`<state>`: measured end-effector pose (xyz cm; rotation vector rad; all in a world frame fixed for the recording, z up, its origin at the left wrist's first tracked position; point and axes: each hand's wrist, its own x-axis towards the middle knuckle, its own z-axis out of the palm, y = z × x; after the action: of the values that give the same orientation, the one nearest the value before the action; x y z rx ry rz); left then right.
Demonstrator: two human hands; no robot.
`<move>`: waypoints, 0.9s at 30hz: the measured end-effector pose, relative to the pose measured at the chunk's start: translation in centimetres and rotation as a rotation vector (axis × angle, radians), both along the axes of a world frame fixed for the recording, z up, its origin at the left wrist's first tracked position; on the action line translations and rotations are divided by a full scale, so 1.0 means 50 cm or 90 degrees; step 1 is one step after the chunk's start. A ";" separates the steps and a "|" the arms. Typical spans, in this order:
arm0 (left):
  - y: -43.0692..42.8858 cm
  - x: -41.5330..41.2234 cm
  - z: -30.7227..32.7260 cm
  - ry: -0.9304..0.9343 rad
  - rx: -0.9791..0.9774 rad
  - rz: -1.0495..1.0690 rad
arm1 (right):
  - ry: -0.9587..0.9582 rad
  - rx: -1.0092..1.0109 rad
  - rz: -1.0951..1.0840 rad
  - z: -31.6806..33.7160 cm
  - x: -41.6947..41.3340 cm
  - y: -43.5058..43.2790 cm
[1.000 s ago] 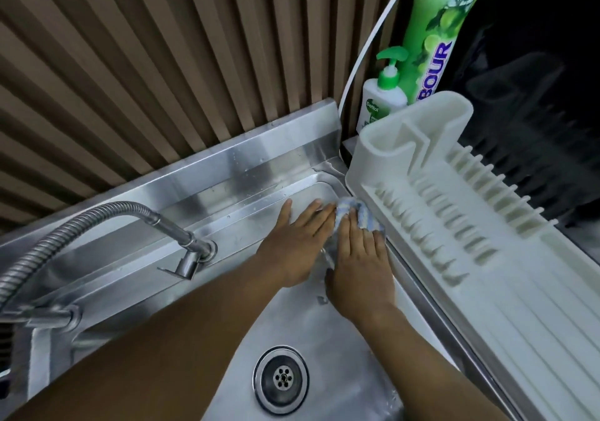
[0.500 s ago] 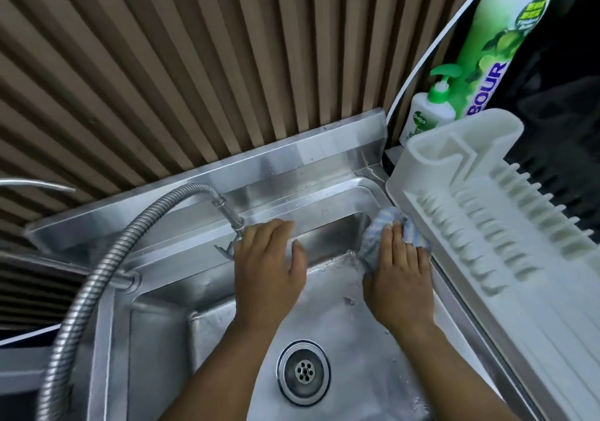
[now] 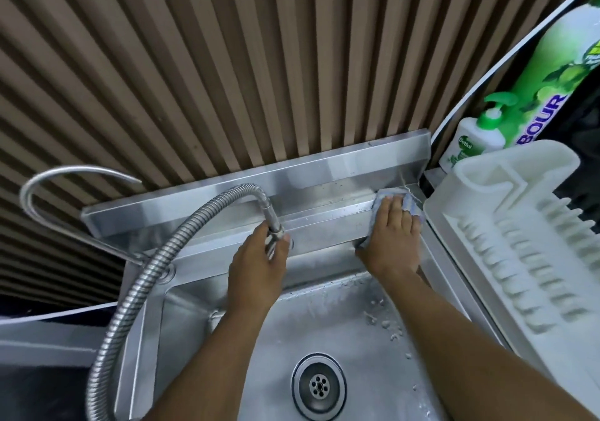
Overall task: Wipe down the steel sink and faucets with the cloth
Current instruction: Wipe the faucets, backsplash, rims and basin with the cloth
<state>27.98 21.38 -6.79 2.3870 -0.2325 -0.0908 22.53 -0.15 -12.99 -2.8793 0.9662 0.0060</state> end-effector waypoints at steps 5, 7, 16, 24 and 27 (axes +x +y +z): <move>-0.001 0.008 -0.015 -0.053 0.002 0.010 | -0.061 -0.011 0.133 -0.018 0.006 -0.010; -0.002 0.007 -0.016 -0.058 0.005 0.008 | -0.087 -0.020 0.170 -0.028 0.011 -0.005; 0.002 0.009 -0.023 -0.059 0.011 -0.007 | -0.258 0.111 0.456 -0.026 0.045 0.068; 0.010 0.013 -0.020 -0.025 0.029 -0.017 | -0.242 0.398 0.445 0.019 -0.042 0.111; 0.011 0.013 -0.020 -0.022 0.017 -0.019 | -0.308 0.730 0.163 0.055 -0.080 0.125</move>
<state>28.64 21.92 -7.79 2.4143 -0.2844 -0.0663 18.51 6.08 -10.24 -1.7758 0.2972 -0.0833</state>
